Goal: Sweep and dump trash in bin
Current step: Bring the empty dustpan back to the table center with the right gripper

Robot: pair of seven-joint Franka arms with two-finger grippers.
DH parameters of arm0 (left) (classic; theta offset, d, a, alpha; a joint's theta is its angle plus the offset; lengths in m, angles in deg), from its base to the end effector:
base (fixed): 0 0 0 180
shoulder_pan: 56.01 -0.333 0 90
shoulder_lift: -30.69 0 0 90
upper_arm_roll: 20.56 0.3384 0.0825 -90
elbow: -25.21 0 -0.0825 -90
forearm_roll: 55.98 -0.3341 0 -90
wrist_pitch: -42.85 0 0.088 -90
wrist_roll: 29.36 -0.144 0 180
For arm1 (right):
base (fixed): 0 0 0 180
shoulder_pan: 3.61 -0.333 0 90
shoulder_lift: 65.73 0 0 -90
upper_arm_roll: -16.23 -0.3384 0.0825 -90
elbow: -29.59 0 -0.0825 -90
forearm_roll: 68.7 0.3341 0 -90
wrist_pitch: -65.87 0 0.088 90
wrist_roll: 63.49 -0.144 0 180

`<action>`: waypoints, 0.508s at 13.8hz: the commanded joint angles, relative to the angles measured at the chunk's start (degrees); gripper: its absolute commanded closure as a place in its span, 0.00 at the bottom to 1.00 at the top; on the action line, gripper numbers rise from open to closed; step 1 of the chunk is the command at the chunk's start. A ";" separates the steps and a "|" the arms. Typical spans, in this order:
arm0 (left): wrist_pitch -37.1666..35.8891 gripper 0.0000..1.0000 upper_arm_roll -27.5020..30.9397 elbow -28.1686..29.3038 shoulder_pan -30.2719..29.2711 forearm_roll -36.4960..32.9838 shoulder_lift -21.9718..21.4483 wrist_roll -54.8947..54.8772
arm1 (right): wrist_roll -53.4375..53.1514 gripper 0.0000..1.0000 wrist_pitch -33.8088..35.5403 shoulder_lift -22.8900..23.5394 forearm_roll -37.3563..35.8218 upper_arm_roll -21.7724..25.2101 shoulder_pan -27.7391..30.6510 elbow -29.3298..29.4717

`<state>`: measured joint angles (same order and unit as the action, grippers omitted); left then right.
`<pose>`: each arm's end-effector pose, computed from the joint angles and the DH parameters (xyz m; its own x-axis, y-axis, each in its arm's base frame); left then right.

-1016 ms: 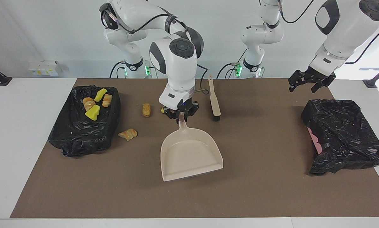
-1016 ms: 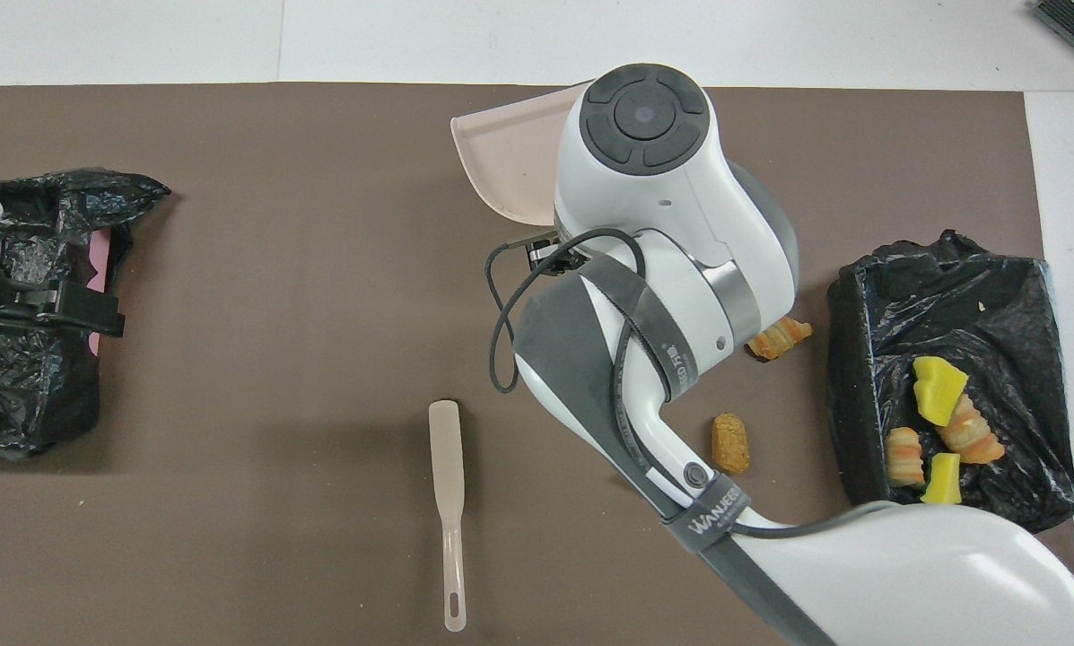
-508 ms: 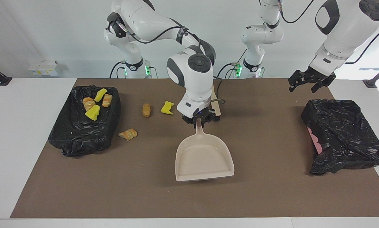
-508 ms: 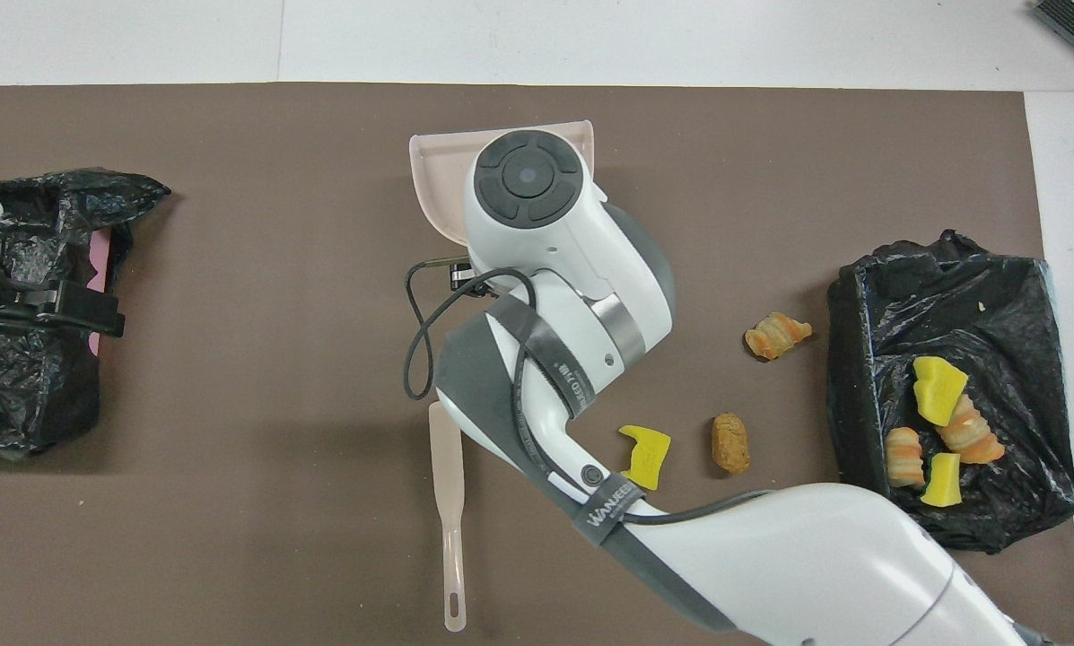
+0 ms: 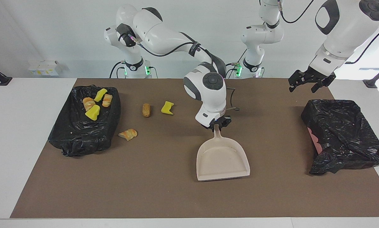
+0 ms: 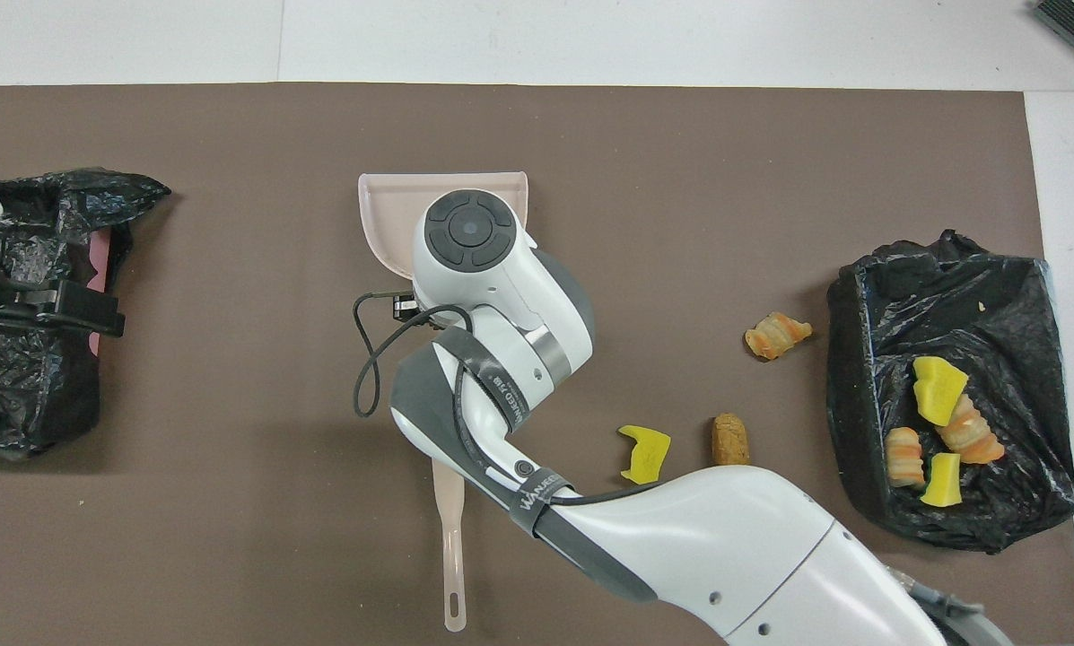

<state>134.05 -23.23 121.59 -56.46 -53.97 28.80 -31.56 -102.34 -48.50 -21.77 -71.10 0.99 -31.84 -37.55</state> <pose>0.4899 -0.0243 0.5813 0.9955 -0.0761 -0.0561 -0.0742 -0.9966 0.0356 0.5704 0.4581 0.3494 0.9993 0.0197 -0.0306 0.0146 -0.9870 -0.1598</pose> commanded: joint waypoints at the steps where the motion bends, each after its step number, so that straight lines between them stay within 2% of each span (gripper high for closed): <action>1: -1.37 0.00 -0.23 -0.67 -0.79 0.72 -0.31 -0.26 | -1.58 1.00 -1.20 1.39 1.42 0.03 -0.33 1.13; 3: -1.37 0.00 -0.31 -0.67 -0.79 0.72 -0.31 -0.26 | -2.80 1.00 -1.38 0.87 2.47 0.03 -0.07 -0.36; 4: -1.37 0.00 -0.31 -0.67 -0.79 0.72 -0.31 -0.26 | -3.07 0.94 -1.38 0.78 2.48 0.03 -0.07 -0.37; 6: -1.37 0.00 -0.31 -0.67 -0.79 0.72 -0.31 -0.26 | -2.90 0.50 -1.56 0.78 2.30 0.03 0.28 -0.45; 7: -1.37 0.00 -0.31 -0.67 -0.79 0.72 -0.31 -0.26 | -2.64 0.45 -1.56 0.69 2.74 0.03 0.72 -0.45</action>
<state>134.04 -23.23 121.59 -56.46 -53.97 28.80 -31.56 -103.91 -49.41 -20.98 -69.86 1.13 -32.14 -37.55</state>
